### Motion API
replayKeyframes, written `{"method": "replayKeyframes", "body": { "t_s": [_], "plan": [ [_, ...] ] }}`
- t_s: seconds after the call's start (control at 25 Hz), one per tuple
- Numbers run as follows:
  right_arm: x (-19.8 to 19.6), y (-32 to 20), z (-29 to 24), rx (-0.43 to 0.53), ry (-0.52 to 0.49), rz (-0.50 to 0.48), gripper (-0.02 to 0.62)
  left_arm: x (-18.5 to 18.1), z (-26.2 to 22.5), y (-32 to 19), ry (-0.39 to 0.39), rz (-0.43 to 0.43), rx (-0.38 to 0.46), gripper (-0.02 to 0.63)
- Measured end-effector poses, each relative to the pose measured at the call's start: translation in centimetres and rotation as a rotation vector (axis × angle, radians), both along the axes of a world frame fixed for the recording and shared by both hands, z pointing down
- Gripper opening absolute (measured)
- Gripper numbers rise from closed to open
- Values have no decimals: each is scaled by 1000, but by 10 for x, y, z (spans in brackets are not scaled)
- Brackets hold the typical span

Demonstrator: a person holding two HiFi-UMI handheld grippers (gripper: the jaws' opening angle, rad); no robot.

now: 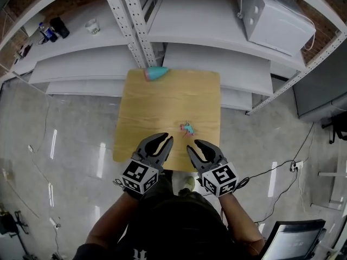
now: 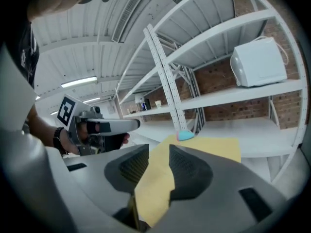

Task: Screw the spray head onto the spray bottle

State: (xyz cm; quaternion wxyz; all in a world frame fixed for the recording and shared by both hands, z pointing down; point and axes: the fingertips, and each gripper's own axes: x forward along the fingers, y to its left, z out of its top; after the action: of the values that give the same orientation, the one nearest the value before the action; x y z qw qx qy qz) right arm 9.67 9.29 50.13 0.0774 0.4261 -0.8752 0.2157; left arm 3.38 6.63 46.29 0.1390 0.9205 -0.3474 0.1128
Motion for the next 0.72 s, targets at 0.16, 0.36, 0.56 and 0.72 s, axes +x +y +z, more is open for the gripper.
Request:
{"method": "replayKeyframes", "body": {
  "t_s": [0.16,0.36,0.56,0.72],
  "plan": [
    [1,-40,60,-119,72,50,117,-16,36,-61,-67,46,-31,70],
    [-6,-77,136,-270,170,84,130,-38,82,-159,-194,138,-40,132],
    [3,-94,183,-390,257,161,141,-61,140,-250,-397,208,-43,194],
    [0,-104,205,-433,284,136,152,-73,182,-311,-578,222,-56,264]
  ]
}}
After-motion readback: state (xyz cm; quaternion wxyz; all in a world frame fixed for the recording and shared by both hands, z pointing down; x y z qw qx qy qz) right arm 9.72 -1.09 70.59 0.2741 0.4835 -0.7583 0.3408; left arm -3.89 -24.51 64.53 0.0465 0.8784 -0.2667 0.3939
